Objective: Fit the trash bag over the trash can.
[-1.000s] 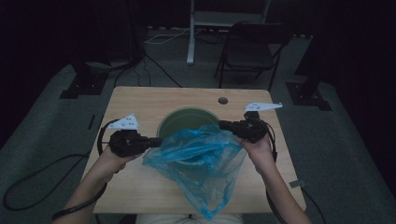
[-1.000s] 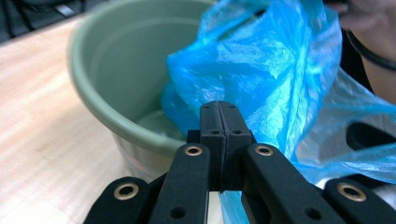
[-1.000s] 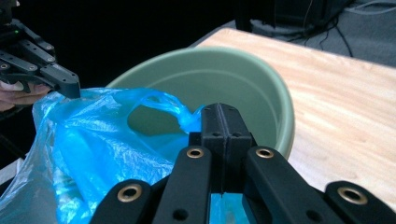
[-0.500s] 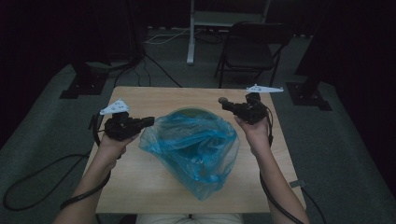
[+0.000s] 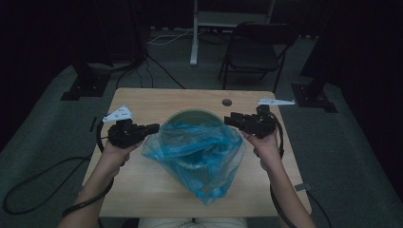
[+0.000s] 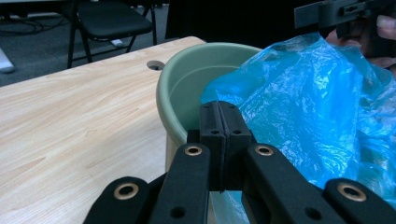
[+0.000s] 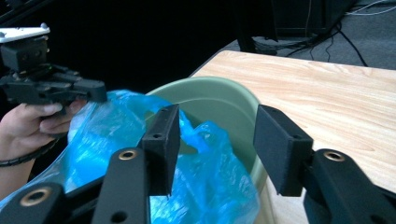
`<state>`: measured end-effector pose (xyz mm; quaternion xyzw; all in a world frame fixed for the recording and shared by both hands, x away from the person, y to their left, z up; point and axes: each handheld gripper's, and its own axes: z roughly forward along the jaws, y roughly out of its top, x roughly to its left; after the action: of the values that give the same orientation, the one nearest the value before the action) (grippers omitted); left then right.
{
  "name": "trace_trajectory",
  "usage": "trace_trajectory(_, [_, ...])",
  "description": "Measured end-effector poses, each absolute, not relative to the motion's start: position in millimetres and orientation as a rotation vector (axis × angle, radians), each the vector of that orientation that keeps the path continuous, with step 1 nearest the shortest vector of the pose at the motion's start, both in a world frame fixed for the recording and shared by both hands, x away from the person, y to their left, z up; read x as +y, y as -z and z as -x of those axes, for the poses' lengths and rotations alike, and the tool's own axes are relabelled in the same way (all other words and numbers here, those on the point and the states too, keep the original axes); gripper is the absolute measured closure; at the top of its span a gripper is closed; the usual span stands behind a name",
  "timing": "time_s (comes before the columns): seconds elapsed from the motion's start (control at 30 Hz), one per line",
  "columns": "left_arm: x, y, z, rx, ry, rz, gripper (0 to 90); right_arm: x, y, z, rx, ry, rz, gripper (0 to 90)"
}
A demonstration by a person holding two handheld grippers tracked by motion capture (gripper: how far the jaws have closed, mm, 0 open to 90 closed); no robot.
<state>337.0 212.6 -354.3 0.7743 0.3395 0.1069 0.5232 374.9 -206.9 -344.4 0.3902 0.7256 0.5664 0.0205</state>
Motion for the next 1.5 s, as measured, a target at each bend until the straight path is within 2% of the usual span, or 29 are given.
trace_trajectory(0.17, [213, 354, -337, 0.813, -0.247, -1.853, 90.0, -200, 352, -372, 2.361, -1.684, -1.177, 50.1])
trace_trajectory(0.2, [213, 354, -338, 0.812, -0.239, -1.853, 90.0, -199, 354, -373, 2.382, -1.663, -1.174, 56.1])
trace_trajectory(0.23, [213, 355, -339, 0.81, -0.233, -1.85, 90.0, -198, 356, -373, 2.396, -1.645, -1.165, 67.1])
trace_trajectory(0.27, [213, 355, -339, 0.81, -0.233, -1.85, 90.0, -198, 356, -373, 2.396, -1.645, -1.165, 67.1])
trace_trajectory(0.33, [213, 355, -342, 0.811, -0.236, -1.845, 90.0, -197, 357, -377, 2.408, -1.59, -1.152, 90.0])
trace_trajectory(0.5, [215, 349, -348, 0.823, -0.238, -1.824, 90.0, -192, 343, -385, 2.341, -1.538, -1.146, 90.0])
trace_trajectory(0.77, [212, 336, -359, 0.846, -0.355, -1.829, 90.0, -180, 320, -407, 2.224, -1.52, -1.141, 90.0])
trace_trajectory(1.0, [216, 367, -380, 0.962, -0.361, -1.851, 90.0, -157, 358, -448, 2.262, -1.389, -1.255, 90.0])
trace_trajectory(1.17, [218, 387, -383, 0.989, -0.331, -1.855, 90.0, -150, 384, -461, 2.305, -1.395, -1.319, 90.0])
trace_trajectory(1.47, [217, 410, -389, 1.049, -0.327, -1.875, 90.0, -156, 395, -470, 2.28, -1.39, -1.394, 90.0])
trace_trajectory(1.5, [219, 416, -390, 1.051, -0.285, -1.862, 90.0, -157, 398, -471, 2.278, -1.363, -1.397, 90.0])
